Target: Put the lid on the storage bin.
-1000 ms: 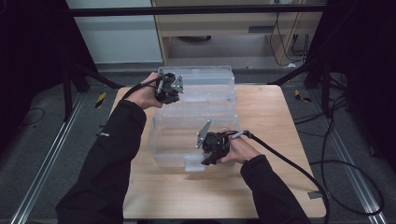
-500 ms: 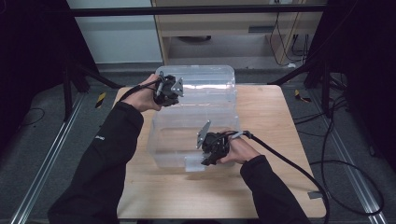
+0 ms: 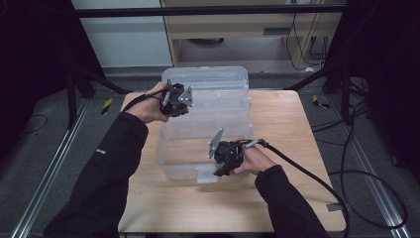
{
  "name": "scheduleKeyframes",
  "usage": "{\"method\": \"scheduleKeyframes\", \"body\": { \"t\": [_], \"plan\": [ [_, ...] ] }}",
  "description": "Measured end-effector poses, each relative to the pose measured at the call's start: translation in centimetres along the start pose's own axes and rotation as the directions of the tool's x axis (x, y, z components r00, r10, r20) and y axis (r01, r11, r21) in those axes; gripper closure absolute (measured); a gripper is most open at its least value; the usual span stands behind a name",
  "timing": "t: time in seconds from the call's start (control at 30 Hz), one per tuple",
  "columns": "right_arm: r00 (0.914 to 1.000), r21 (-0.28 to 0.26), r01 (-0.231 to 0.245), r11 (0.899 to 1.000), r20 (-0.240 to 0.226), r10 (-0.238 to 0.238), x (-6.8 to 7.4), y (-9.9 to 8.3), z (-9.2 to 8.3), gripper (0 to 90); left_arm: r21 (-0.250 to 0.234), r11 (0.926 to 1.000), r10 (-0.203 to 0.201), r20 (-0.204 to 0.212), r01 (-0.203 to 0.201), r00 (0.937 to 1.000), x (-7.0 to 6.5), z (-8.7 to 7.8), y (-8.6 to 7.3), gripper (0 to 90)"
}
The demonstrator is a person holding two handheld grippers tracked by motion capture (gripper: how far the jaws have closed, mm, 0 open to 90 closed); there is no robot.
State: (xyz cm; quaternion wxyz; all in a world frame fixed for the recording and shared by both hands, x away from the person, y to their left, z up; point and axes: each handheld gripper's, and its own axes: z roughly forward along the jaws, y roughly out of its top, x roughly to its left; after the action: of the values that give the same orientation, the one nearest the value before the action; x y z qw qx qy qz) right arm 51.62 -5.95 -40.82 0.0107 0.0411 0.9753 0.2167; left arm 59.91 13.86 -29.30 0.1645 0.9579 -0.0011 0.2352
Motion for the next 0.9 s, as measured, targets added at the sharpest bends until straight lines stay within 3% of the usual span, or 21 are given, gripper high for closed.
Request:
{"method": "scheduleKeyframes", "body": {
  "t": [0.9],
  "plan": [
    [1.0,0.006,-0.008,1.0,-0.003,0.008,0.2,0.1,0.0,66.3,-0.02,0.9998,-0.006,0.014,0.007,0.9999,-2.6,-1.5,-0.3,86.5]
  ]
}}
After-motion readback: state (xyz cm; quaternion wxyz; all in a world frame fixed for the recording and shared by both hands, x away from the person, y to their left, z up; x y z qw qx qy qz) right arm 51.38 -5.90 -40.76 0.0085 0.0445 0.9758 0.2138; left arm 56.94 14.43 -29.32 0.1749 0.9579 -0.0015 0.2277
